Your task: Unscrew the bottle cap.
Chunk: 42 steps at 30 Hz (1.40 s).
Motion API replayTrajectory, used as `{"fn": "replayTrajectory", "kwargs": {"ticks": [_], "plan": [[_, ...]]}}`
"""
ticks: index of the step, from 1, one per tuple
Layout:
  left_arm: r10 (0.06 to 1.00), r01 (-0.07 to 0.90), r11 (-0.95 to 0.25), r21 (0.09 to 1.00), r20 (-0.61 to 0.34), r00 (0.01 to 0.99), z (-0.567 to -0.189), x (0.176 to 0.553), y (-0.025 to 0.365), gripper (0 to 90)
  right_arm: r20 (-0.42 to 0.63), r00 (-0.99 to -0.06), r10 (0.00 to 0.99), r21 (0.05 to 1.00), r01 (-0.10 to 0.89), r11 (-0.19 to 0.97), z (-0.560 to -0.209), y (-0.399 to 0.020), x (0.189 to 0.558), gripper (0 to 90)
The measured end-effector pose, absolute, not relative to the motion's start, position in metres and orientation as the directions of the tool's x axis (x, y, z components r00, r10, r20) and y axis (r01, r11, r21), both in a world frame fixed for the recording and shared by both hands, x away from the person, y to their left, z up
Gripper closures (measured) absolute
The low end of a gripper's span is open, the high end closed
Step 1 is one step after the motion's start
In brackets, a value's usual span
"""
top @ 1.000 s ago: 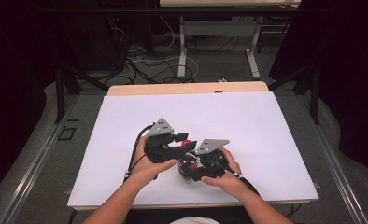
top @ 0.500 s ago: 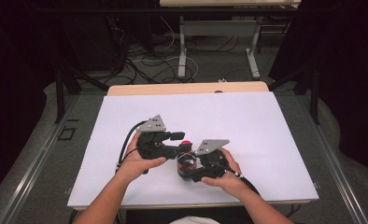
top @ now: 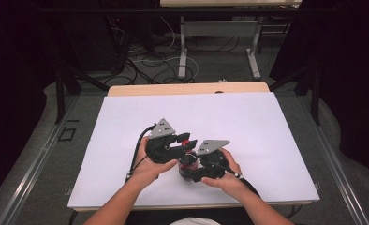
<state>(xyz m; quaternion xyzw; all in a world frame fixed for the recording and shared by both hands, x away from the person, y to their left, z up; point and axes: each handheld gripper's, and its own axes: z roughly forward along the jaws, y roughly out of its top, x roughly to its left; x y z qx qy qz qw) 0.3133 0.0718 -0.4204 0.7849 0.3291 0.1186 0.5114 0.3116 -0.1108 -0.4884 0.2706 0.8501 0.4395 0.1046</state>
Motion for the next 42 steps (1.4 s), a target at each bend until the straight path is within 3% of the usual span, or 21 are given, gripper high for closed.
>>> {"fn": "replayTrajectory", "kwargs": {"ticks": [5, 10, 17, 24, 28, 31, 35, 38, 42], "plan": [[0.675, 0.403, -0.253, 0.879, -0.138, 0.725, -0.42, 0.309, 0.066, 62.2, 0.055, -0.821, 0.569, 0.803, 0.375, 0.463, -0.489, -0.11, 0.311, 30.4], [0.604, 0.374, -0.239, 0.896, -0.165, 0.78, -0.416, 0.315, 0.078, 50.1, 0.058, -0.825, 0.562, 0.804, 0.372, 0.463, -0.488, -0.113, 0.312, 30.3], [0.483, 0.348, -0.298, 0.889, -0.174, 0.858, -0.411, 0.321, 0.098, 45.9, 0.066, -0.832, 0.552, 0.81, 0.367, 0.457, -0.488, -0.114, 0.313, 30.3], [0.399, 0.322, -0.323, 0.89, -0.18, 0.899, -0.415, 0.329, 0.103, 50.6, 0.071, -0.845, 0.53, 0.809, 0.359, 0.465, -0.488, -0.112, 0.312, 30.3], [0.367, 0.308, -0.348, 0.885, -0.174, 0.914, -0.417, 0.33, 0.101, 61.1, 0.068, -0.855, 0.513, 0.813, 0.346, 0.468, -0.488, -0.111, 0.311, 30.3], [0.354, 0.29, -0.371, 0.882, -0.155, 0.922, -0.417, 0.33, 0.1, 61.5, 0.068, -0.856, 0.512, 0.811, 0.346, 0.472, -0.488, -0.111, 0.31, 30.4], [0.372, 0.297, -0.362, 0.884, -0.155, 0.915, -0.419, 0.331, 0.099, 61.1, 0.074, -0.859, 0.506, 0.801, 0.354, 0.483, -0.488, -0.111, 0.311, 30.5], [0.406, 0.31, -0.359, 0.88, -0.152, 0.901, -0.421, 0.331, 0.095, 55.9, 0.06, -0.856, 0.514, 0.808, 0.344, 0.479, -0.489, -0.109, 0.311, 30.5], [0.423, 0.303, -0.355, 0.884, -0.137, 0.895, -0.423, 0.33, 0.088, 61.1, 0.066, -0.854, 0.515, 0.806, 0.35, 0.478, -0.49, -0.108, 0.31, 30.5]]}}
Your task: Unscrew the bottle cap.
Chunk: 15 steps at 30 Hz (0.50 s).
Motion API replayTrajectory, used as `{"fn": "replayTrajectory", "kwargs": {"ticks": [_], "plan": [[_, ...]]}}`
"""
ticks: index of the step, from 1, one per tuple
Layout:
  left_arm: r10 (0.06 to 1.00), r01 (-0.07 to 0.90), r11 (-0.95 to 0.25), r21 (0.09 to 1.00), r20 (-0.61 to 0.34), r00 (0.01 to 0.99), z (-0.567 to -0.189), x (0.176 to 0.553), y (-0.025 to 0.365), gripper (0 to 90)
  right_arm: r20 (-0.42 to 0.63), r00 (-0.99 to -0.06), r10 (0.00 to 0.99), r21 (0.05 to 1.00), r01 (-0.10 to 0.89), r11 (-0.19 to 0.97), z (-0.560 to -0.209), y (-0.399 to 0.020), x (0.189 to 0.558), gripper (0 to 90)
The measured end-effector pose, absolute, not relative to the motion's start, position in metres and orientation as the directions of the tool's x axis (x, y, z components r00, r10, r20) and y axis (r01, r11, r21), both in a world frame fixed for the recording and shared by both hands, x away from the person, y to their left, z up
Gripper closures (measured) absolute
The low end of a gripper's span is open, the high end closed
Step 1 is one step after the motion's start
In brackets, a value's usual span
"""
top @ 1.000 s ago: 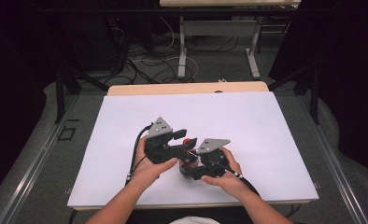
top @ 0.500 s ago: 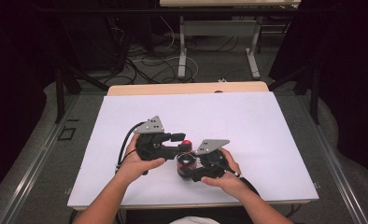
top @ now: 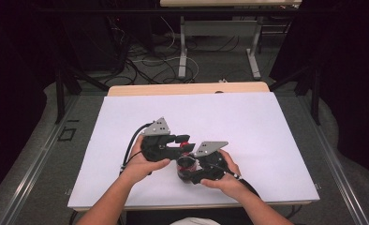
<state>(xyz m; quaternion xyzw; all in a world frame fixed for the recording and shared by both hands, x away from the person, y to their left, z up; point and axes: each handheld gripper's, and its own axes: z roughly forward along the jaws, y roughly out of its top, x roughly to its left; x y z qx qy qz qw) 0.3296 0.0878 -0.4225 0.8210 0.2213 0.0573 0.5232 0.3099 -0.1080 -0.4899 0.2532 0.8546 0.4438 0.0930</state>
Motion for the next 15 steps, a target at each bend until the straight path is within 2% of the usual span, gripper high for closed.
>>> {"fn": "replayTrajectory", "kwargs": {"ticks": [4, 10, 13, 15], "plan": [[0.479, 0.325, -0.333, 0.885, -0.138, 0.867, -0.424, 0.327, 0.082, 61.7, 0.08, -0.846, 0.527, 0.793, 0.374, 0.481, -0.49, -0.11, 0.311, 30.5], [0.662, 0.392, -0.258, 0.883, -0.134, 0.737, -0.423, 0.312, 0.068, 62.1, 0.06, -0.819, 0.57, 0.794, 0.386, 0.47, -0.491, -0.109, 0.311, 30.5], [0.681, 0.409, -0.252, 0.877, -0.14, 0.719, -0.422, 0.311, 0.065, 62.0, 0.065, -0.815, 0.576, 0.793, 0.392, 0.466, -0.491, -0.11, 0.311, 30.5], [0.661, 0.418, -0.251, 0.873, -0.161, 0.733, -0.421, 0.314, 0.067, 61.4, 0.059, -0.814, 0.578, 0.799, 0.385, 0.462, -0.491, -0.11, 0.312, 30.5]]}}
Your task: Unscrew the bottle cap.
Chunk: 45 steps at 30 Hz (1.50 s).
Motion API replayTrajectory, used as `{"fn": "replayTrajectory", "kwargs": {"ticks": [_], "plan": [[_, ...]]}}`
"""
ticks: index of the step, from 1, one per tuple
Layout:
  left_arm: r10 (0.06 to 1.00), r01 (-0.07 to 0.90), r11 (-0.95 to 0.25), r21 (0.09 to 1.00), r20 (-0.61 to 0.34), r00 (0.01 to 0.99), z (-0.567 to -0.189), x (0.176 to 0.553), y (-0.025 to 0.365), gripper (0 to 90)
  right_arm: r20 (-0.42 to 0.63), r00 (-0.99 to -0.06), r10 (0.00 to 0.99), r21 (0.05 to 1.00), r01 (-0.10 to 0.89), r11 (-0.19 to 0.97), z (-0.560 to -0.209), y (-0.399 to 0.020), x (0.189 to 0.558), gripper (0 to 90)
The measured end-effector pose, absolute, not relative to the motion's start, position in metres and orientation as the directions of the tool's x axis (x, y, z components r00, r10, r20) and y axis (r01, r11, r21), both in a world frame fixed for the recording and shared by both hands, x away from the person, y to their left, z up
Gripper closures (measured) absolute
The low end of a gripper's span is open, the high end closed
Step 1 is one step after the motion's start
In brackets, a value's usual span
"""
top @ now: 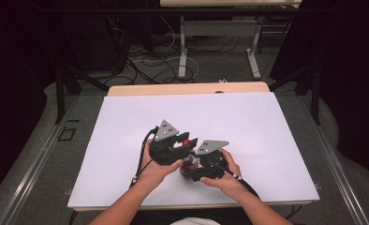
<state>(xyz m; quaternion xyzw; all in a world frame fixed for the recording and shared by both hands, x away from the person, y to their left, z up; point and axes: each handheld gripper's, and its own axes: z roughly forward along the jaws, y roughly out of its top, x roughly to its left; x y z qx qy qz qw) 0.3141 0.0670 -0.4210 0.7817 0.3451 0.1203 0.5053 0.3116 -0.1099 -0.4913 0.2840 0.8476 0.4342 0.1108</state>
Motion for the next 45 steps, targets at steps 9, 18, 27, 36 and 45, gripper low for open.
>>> {"fn": "replayTrajectory", "kwargs": {"ticks": [9, 18, 27, 36, 45], "plan": [[0.474, 0.338, -0.292, 0.895, -0.171, 0.864, -0.412, 0.321, 0.094, 43.9, 0.076, -0.834, 0.546, 0.801, 0.377, 0.465, -0.488, -0.112, 0.312, 30.5], [0.379, 0.279, -0.38, 0.882, -0.127, 0.916, -0.417, 0.329, 0.1, 54.4, 0.069, -0.858, 0.509, 0.812, 0.344, 0.471, -0.488, -0.11, 0.31, 30.4], [0.475, 0.35, -0.353, 0.868, -0.156, 0.866, -0.418, 0.323, 0.093, 61.5, 0.067, -0.854, 0.516, 0.807, 0.35, 0.475, -0.49, -0.109, 0.31, 30.5], [0.716, 0.42, -0.25, 0.872, -0.126, 0.687, -0.42, 0.301, 0.065, 61.6, 0.057, -0.809, 0.585, 0.802, 0.386, 0.455, -0.491, -0.111, 0.311, 30.5], [0.608, 0.418, -0.218, 0.882, -0.212, 0.765, -0.417, 0.311, 0.079, 51.5, 0.074, -0.813, 0.578, 0.804, 0.391, 0.448, -0.489, -0.114, 0.312, 30.4]]}}
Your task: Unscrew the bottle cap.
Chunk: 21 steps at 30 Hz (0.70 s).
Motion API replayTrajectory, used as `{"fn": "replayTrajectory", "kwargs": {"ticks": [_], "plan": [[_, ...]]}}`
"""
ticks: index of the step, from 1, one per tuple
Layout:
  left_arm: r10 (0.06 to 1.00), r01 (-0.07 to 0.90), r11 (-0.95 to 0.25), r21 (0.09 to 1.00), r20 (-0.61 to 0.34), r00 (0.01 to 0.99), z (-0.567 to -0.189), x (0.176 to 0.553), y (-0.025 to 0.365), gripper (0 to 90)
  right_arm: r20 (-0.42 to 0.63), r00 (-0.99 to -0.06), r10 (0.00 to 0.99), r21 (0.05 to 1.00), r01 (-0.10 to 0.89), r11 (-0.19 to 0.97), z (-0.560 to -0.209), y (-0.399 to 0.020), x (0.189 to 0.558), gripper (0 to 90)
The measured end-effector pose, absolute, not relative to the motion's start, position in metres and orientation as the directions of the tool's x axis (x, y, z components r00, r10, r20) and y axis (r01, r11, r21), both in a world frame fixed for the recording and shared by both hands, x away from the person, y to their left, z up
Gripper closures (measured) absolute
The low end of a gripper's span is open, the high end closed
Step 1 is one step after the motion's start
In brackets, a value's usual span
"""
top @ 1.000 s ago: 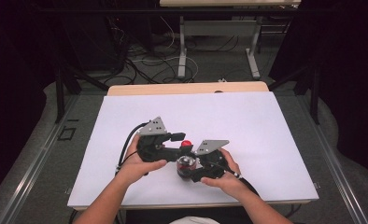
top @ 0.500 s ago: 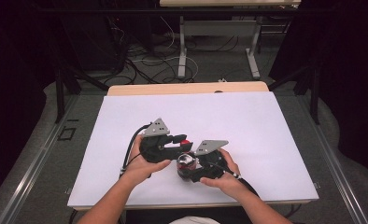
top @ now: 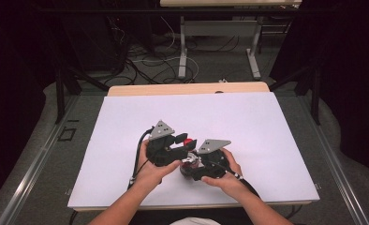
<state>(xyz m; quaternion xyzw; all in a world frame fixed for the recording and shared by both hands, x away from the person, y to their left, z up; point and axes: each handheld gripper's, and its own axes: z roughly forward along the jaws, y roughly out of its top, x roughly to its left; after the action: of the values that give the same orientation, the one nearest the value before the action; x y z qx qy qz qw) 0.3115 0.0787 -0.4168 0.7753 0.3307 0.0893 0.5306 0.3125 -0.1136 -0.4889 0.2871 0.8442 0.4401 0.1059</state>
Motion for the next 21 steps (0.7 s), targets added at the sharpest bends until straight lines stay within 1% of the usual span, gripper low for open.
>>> {"fn": "replayTrajectory", "kwargs": {"ticks": [2, 6, 9, 11, 14, 15, 17, 21], "plan": [[0.569, 0.383, -0.222, 0.896, -0.2, 0.798, -0.415, 0.314, 0.085, 46.1, 0.081, -0.816, 0.573, 0.808, 0.39, 0.441, -0.489, -0.114, 0.313, 30.4], [0.489, 0.352, -0.259, 0.9, -0.192, 0.851, -0.41, 0.32, 0.096, 45.0, 0.084, -0.821, 0.565, 0.811, 0.386, 0.44, -0.489, -0.115, 0.313, 30.4], [0.423, 0.327, -0.296, 0.898, -0.183, 0.887, -0.409, 0.325, 0.102, 45.5, 0.087, -0.829, 0.553, 0.815, 0.378, 0.439, -0.489, -0.114, 0.313, 30.4], [0.389, 0.321, -0.309, 0.895, -0.189, 0.902, -0.41, 0.328, 0.104, 47.8, 0.086, -0.835, 0.544, 0.813, 0.374, 0.446, -0.489, -0.113, 0.312, 30.4], [0.377, 0.31, -0.331, 0.892, -0.176, 0.909, -0.412, 0.333, 0.104, 50.4, 0.082, -0.848, 0.524, 0.806, 0.366, 0.465, -0.488, -0.113, 0.311, 30.4], [0.379, 0.325, -0.327, 0.887, -0.192, 0.905, -0.414, 0.334, 0.103, 51.1, 0.079, -0.849, 0.522, 0.814, 0.358, 0.458, -0.488, -0.112, 0.311, 30.4], [0.345, 0.312, -0.341, 0.887, -0.19, 0.919, -0.416, 0.337, 0.103, 52.7, 0.074, -0.857, 0.511, 0.816, 0.346, 0.463, -0.488, -0.111, 0.31, 30.4], [0.306, 0.32, -0.338, 0.885, -0.218, 0.927, -0.422, 0.341, 0.101, 54.3, 0.07, -0.863, 0.5, 0.819, 0.336, 0.465, -0.488, -0.11, 0.309, 30.4]]}}
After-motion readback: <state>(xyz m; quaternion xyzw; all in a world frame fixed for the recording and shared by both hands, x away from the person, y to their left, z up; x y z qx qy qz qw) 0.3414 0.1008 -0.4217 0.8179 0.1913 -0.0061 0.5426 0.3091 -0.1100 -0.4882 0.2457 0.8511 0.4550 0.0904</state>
